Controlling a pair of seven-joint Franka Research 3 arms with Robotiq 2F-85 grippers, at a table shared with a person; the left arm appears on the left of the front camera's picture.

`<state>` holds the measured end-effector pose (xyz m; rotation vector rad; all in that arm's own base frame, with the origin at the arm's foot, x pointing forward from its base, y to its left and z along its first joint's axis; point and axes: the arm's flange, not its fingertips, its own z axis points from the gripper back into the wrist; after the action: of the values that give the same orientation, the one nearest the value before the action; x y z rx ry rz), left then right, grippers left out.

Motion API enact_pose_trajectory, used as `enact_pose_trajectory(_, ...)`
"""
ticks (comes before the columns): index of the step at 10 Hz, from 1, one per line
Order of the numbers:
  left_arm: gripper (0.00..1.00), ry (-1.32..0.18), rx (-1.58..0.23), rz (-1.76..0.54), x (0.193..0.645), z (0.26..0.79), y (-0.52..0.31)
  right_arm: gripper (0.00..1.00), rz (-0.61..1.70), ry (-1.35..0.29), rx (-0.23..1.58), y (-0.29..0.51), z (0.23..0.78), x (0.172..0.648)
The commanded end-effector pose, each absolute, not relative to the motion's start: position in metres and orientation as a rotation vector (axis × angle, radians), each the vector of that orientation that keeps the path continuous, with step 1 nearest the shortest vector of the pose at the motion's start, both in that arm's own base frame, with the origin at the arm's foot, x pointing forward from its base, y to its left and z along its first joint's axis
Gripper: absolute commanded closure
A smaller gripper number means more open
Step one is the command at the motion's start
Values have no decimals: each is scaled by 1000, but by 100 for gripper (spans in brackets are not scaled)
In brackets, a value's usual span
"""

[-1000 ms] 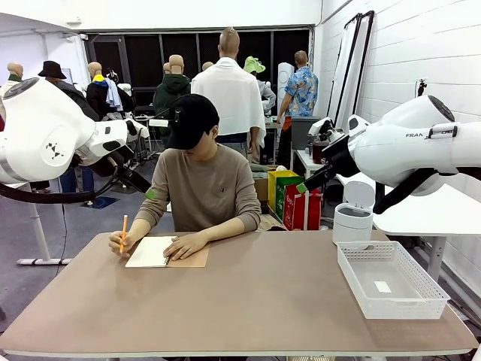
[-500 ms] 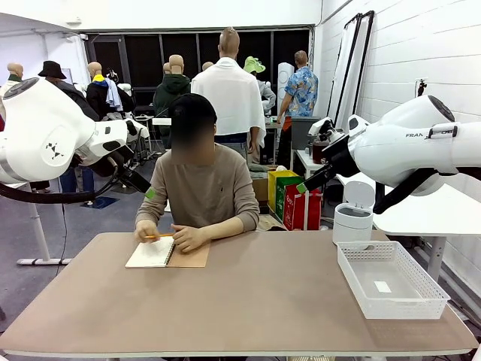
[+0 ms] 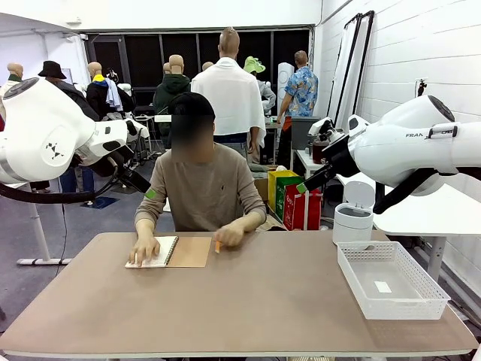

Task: Sort the paper based on its condition.
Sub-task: If a person hands you a paper, place it in the Organizing basket , and if it's crumpled, put it in the Trash can.

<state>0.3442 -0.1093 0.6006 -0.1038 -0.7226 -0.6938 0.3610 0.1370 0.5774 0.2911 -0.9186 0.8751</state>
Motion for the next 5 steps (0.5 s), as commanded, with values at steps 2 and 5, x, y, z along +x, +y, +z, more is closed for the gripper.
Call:
enact_pose_trajectory(2, 0, -732, -113, -699, 345, 601, -109, 0, 876, -918, 291, 137, 577, 361)
enact_pose_trajectory(5, 0, -732, -113, -699, 345, 601, -109, 0, 876, -918, 291, 137, 577, 361)
